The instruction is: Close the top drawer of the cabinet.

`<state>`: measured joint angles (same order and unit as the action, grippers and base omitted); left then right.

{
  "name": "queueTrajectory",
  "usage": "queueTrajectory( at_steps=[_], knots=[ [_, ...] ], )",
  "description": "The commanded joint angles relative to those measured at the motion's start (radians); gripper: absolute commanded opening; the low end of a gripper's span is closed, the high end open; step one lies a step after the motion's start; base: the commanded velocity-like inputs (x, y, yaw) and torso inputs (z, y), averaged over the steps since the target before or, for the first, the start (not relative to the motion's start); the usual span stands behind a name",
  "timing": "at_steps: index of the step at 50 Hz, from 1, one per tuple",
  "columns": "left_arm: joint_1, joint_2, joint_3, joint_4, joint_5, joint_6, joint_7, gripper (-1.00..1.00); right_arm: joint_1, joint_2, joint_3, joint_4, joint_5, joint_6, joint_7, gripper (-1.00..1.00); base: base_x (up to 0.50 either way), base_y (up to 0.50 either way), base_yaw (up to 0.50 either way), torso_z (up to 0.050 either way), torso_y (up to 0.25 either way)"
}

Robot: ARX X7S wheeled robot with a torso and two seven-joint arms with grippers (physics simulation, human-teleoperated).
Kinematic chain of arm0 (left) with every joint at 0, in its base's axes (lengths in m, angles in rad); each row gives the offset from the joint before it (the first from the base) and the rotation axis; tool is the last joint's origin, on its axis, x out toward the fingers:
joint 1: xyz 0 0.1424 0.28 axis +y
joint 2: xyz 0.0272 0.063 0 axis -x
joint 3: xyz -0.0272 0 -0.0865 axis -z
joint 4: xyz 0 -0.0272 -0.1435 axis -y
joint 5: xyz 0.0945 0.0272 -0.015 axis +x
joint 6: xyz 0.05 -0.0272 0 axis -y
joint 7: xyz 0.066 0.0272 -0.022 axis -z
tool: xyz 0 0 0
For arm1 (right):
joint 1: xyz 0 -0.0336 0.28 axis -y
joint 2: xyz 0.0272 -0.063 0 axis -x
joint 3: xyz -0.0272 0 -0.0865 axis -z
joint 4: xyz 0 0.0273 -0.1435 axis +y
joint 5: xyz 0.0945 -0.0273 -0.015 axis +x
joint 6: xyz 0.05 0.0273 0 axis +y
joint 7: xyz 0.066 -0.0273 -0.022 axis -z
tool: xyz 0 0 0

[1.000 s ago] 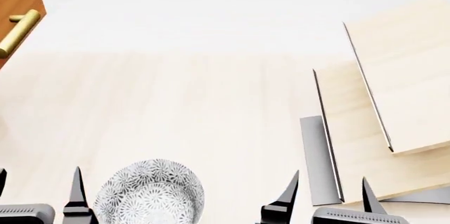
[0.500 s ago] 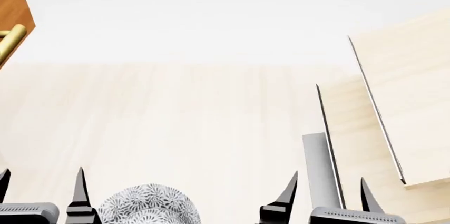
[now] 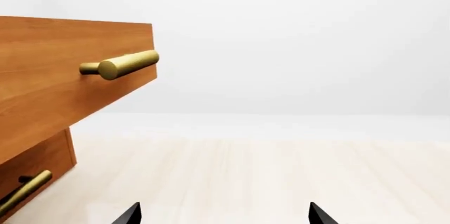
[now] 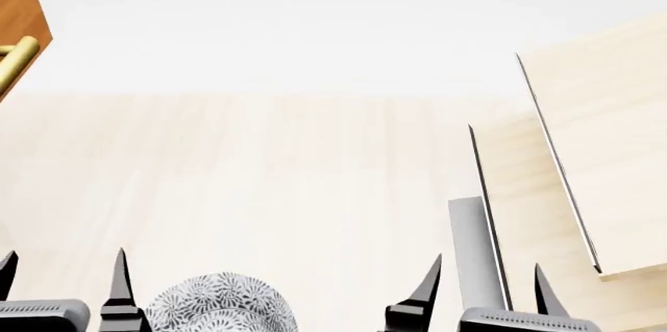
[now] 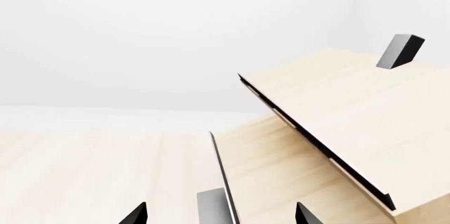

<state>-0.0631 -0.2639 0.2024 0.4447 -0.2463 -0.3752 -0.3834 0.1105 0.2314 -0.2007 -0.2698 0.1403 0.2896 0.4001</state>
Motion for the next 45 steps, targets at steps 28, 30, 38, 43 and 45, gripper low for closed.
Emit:
queueTrajectory(
  at_steps=[28, 30, 38, 43, 45],
  knots=[
    [-0.464, 0.036, 0.084, -0.614, 0.014, 0.053, 0.174, 1.00, 0.026, -0.006, -0.036, 0.061, -0.004, -0.030, 0.011, 1.00, 0.00, 0.00, 0.00, 0.000, 0.000],
    [-0.490, 0.042, 0.078, -0.656, 0.009, 0.057, 0.180, 1.00, 0.026, -0.006, -0.036, 0.061, -0.002, -0.030, 0.012, 1.00, 0.00, 0.00, 0.00, 0.000, 0.000],
    [-0.603, 0.062, 0.058, -0.796, -0.023, 0.026, 0.206, 1.00, 0.028, -0.004, -0.037, 0.061, 0.001, -0.028, 0.017, 1.00, 0.00, 0.00, 0.00, 0.000, 0.000],
    [-0.716, 0.086, 0.036, -1.000, -0.035, 0.073, 0.237, 1.00, 0.032, -0.002, -0.037, 0.065, 0.005, -0.027, 0.018, 1.00, 0.00, 0.00, 0.00, 0.000, 0.000],
    [-0.782, 0.097, 0.016, -1.139, -0.051, 0.113, 0.273, 1.00, 0.035, -0.002, -0.037, 0.070, 0.004, -0.027, 0.020, 1.00, 0.00, 0.00, 0.00, 0.000, 0.000]
  ],
)
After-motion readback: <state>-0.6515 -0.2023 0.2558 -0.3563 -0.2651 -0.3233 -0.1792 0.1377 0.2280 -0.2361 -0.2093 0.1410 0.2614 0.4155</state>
